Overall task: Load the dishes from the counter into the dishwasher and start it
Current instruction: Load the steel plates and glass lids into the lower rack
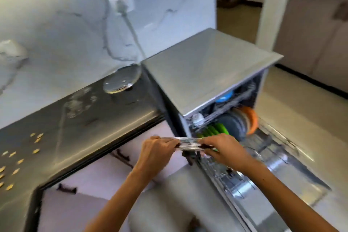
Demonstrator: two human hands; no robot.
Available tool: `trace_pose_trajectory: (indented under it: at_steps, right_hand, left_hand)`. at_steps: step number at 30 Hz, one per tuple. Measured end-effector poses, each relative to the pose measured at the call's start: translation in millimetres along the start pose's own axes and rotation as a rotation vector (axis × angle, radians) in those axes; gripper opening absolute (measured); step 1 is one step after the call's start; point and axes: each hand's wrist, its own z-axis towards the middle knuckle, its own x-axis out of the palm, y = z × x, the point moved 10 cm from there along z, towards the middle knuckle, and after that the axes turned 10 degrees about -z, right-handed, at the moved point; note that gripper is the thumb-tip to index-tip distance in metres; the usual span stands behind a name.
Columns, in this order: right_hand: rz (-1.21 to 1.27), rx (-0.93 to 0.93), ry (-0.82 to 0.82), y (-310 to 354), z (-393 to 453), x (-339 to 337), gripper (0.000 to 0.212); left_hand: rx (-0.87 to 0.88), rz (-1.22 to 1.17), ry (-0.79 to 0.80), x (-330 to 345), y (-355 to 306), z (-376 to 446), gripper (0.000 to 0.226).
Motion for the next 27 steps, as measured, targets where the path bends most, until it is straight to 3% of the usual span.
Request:
trace_pose_trajectory:
  at_steps: [3,7,9,14,22,27]
  right_hand:
    - [-0.028,0.216,-0.073,-74.1,-44.5,-8.5,0.030]
    - [-0.106,0.546,-0.182,-166.1,-100.8,-5.2,0.024]
    - [-0.095,0.689,-0.243,-206.9,-126.6,4.1,0.011]
    - [-0.020,1.050,-0.296,-312.1,-180.3,54.7,0.009]
    - [0.047,1.179,-0.391,-451.2,-185.5,129.3,0.005]
    - [0.151,1.148,-0.351,-516.6,-169.7,173.4,0.015]
  left_hand:
    - [0.090,-0.186,0.118,59.9,-38.5,53.4,0.025]
    - [0.174,-0.375,0.315,154.1,-91.2,116.3,0.021]
    - [0.170,-0.439,0.361,202.8,-106.5,139.4,0.019]
    - [0.118,-0.464,0.403,330.1,-114.4,169.1,0.032]
    - [0.219,-0.332,0.739,579.4,-127.7,124.3,0.057]
    - [0.338,-0.240,0.959,681.7,-159.5,101.2,0.069]
